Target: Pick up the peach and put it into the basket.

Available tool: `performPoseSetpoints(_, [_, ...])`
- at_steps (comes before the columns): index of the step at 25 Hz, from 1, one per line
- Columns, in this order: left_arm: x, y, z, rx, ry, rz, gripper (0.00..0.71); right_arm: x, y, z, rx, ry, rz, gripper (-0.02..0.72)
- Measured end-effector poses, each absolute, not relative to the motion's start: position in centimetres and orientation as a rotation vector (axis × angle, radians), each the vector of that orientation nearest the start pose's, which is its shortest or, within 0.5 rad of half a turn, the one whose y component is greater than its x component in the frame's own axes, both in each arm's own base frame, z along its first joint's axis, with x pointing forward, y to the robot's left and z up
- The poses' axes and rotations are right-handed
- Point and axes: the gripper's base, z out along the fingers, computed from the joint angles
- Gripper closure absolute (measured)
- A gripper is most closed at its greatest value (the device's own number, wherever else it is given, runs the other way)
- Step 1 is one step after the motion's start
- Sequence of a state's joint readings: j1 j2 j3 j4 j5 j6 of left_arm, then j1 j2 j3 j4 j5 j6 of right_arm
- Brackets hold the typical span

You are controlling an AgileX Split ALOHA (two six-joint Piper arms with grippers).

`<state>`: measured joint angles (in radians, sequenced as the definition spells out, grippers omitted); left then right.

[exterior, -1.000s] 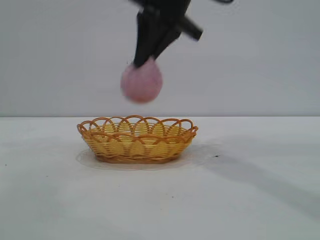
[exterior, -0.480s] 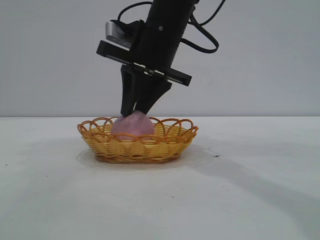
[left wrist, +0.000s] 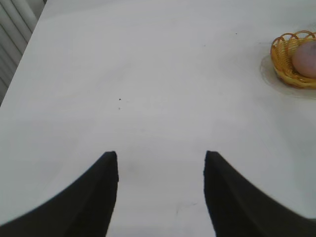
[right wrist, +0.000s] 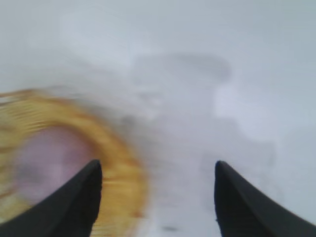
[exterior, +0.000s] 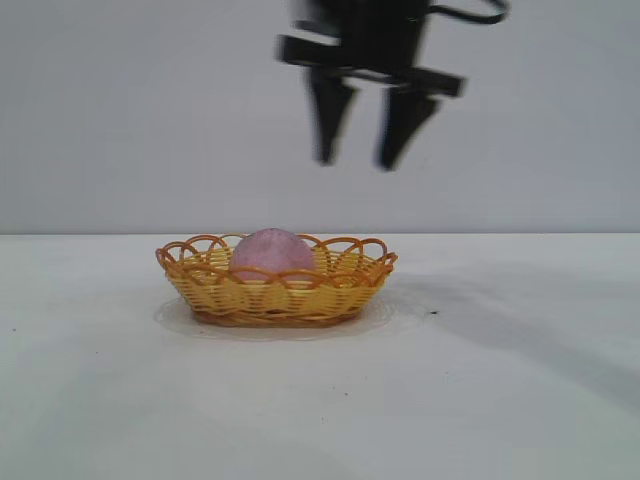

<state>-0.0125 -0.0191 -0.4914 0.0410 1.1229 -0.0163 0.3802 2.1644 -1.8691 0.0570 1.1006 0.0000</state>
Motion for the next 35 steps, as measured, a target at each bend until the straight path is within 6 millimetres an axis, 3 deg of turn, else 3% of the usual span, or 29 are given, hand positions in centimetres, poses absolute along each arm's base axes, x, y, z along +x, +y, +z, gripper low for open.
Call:
performPoseSetpoints(3, [-0.9,0.3,27.0,-0.008,2.095,0.032,0.371,45.0,11.3,20.5,-0.315,2.908,0.086,0.283])
performPoseSetpoints(7, [-0.9,0.3,27.0,-0.008,2.095,0.032,0.371,46.2,6.1,19.9,-0.146,2.929,0.064,0.283])
performPoseSetpoints(12, [-0.9,0.3,27.0,-0.008,2.095,0.032,0.371,46.3,3.7,20.1,-0.071,2.937,0.056,0.283])
performPoseSetpoints(15, [-0.9,0.3,27.0,-0.008,2.095,0.032,0.371,45.0,3.6,21.8,-0.069,2.936,0.061,0.283])
performPoseSetpoints(19, [-0.9,0.3,27.0,-0.008,2.095,0.032,0.371,40.1,3.2,23.9,-0.067,2.902,0.061,0.283])
performPoseSetpoints(25, [-0.9,0.3,27.0,-0.008,2.095,0.032,0.371,28.0,2.3,24.0,-0.065,2.942,0.057,0.283])
performPoseSetpoints(28, [-0.9,0.3,27.0,-0.008,2.095,0.032,0.371,23.3,2.0,26.1,-0.067,2.914,0.060,0.283])
performPoseSetpoints(35, [-0.9,0.3,27.0,-0.008,2.095,0.032,0.371,14.5,1.4,28.9,-0.060,2.799,0.084,0.283])
